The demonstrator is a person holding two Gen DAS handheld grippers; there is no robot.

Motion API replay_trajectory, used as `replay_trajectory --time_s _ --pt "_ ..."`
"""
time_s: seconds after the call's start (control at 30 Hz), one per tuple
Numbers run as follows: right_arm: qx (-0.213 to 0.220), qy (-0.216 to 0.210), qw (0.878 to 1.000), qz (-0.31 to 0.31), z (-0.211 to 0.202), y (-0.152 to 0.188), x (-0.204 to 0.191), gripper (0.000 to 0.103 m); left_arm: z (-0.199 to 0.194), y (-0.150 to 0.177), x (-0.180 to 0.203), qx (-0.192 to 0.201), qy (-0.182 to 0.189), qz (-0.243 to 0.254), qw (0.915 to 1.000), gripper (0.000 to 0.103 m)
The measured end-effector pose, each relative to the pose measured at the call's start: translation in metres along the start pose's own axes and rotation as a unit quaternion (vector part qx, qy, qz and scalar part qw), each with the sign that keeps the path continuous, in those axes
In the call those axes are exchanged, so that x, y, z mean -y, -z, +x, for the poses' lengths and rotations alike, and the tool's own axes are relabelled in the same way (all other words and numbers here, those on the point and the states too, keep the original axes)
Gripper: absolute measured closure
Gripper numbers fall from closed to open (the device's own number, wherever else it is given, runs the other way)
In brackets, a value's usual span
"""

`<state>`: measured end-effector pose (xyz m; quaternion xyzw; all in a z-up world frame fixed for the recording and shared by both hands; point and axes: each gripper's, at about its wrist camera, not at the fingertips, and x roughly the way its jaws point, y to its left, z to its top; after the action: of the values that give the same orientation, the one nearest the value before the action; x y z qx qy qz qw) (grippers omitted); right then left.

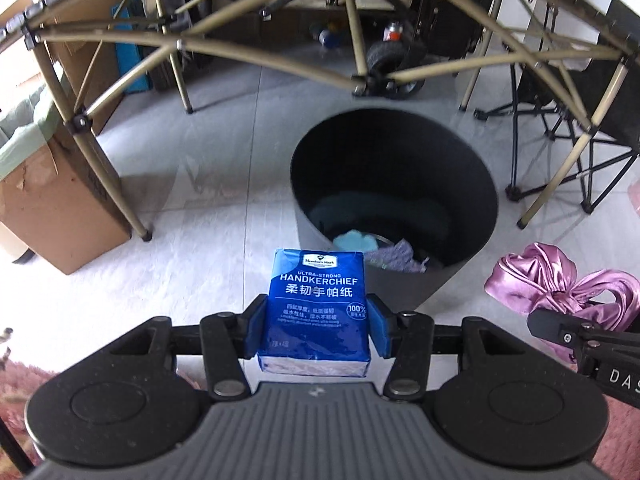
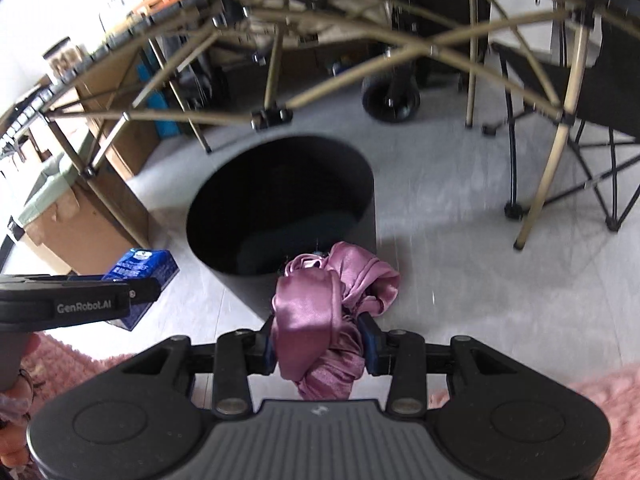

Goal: Collect trash
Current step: 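Carry the tissue pack and purple cloth down toward the black bin, then open the right tool over the bin to drop the purple cloth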

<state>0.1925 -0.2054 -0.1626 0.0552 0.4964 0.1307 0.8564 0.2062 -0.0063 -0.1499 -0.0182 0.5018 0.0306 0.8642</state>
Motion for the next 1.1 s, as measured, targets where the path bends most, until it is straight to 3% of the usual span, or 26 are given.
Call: replay_trajectory --time_s 0.23,0.57,0.87,1.1 --pt "-0.035 0.002 0.999 0.008 0.021 0.002 0.002 0.065 0.021 -0.001 -0.009 -0.036 -0.009 -0.012 0.9993 0.051" --pt "-0.047 0.002 0.999 0.004 0.029 -0.002 -0.001 0.065 0.030 -0.003 -0.011 -0.049 -0.005 -0.018 0.9986 0.051" --pt "-0.035 0.004 0.999 0.004 0.025 -0.004 -0.001 0.065 0.031 -0.007 -0.017 -0.048 -0.006 -0.034 0.9982 0.051" --pt "0.007 -0.005 1.000 -0.008 0.010 -0.013 -0.011 0.065 0.031 -0.009 -0.026 -0.048 -0.002 -0.050 0.9976 0.051"
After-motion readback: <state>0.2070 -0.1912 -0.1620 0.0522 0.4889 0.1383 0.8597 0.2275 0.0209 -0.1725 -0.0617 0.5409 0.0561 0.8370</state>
